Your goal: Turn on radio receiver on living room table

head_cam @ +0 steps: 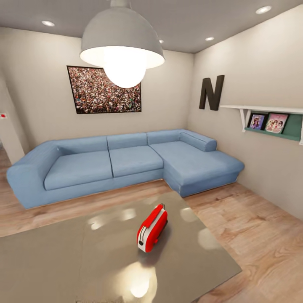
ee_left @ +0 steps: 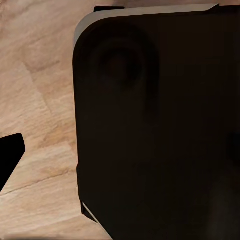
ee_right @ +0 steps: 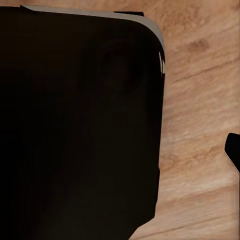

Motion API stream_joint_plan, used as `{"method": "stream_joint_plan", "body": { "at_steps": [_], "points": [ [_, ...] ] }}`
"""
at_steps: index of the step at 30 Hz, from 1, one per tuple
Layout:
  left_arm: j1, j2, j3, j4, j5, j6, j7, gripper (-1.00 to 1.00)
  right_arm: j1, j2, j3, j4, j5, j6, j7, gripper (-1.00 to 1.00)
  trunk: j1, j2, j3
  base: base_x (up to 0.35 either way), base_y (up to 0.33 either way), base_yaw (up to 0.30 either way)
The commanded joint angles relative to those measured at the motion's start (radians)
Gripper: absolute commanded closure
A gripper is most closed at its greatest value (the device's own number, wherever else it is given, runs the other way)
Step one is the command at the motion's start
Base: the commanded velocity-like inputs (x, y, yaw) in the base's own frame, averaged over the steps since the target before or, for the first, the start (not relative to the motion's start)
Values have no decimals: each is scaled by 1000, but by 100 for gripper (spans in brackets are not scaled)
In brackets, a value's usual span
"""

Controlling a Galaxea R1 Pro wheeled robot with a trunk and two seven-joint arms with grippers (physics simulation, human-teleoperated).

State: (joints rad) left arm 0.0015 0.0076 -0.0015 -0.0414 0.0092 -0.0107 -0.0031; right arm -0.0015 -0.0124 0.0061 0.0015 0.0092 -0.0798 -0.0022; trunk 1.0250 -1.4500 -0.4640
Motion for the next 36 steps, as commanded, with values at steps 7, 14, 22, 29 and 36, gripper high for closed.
{"method": "stream_joint_plan", "body": {
  "at_steps": [7,14,22,29,36],
  "points": [
    [0,0,0,0,0,0,0,-100,0,0,0,0,0,0,0,-100,0,0,0,0,0,269],
    [0,0,0,0,0,0,0,-100,0,0,0,0,0,0,1,-100,0,0,0,0,0,269],
    [0,0,0,0,0,0,0,-100,0,0,0,0,0,0,0,-100,0,0,0,0,0,269],
    [0,0,0,0,0,0,0,-100,0,0,0,0,0,0,0,-100,0,0,0,0,0,269],
    [0,0,0,0,0,0,0,-100,0,-1,0,0,0,0,1,-100,0,0,0,0,0,269]
  ]
}}
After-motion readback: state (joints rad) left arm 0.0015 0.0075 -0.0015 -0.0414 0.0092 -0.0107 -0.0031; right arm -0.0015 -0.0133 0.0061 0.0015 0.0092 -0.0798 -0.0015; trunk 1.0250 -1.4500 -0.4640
